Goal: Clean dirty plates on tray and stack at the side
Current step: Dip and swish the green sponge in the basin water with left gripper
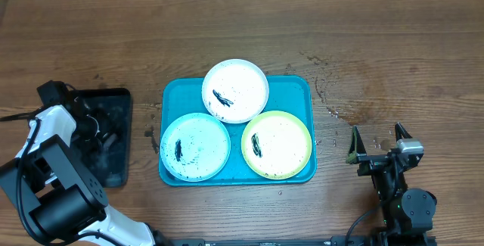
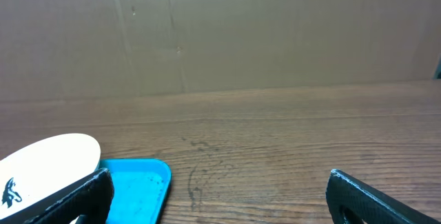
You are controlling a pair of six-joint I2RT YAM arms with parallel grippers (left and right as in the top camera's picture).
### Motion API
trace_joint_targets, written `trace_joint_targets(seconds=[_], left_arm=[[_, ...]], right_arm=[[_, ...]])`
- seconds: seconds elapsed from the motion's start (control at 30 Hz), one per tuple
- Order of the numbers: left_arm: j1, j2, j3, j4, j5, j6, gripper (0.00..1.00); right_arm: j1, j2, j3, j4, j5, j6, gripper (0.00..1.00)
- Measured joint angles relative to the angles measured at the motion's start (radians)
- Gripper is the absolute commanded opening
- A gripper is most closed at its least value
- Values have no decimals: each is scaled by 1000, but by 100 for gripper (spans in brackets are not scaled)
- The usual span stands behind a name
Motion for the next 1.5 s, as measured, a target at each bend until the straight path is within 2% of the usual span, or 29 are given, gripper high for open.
trace_joint_targets(seconds=[0.17, 0.23, 0.43, 0.47, 0.57, 0.63, 0.67, 0.73, 0.9, 1.3, 1.4, 1.5], left_arm=[[-5, -4, 5, -16, 2, 0, 99], [-5, -4, 5, -19, 0, 0, 85], [3, -3, -5, -50, -17, 0, 9], [5, -3, -6, -51, -17, 0, 4], [6, -2, -9, -50, -16, 0, 4], [6, -2, -9, -48, -16, 0, 6], [6, -2, -9, -48, -16, 0, 22], [6, -1, -11, -41, -11, 0, 99], [-3, -5, -3, 9, 16, -1, 100], [-2, 3, -12, 155, -104, -4, 100], [-2, 6, -13, 174, -110, -2, 63], [1, 12, -15, 188, -122, -7, 18]], right_arm=[[0, 0, 0, 0, 0, 0, 100], [0, 0, 0, 0, 0, 0, 100], [0, 0, 0, 0, 0, 0, 100], [0, 0, 0, 0, 0, 0, 100], [0, 0, 0, -1, 0, 0, 100], [0, 0, 0, 0, 0, 0, 100], [0, 0, 0, 0, 0, 0, 100], [0, 0, 0, 0, 0, 0, 100], [0, 0, 0, 0, 0, 0, 100], [0, 0, 0, -1, 0, 0, 100], [0, 0, 0, 0, 0, 1, 100], [0, 0, 0, 0, 0, 0, 100]])
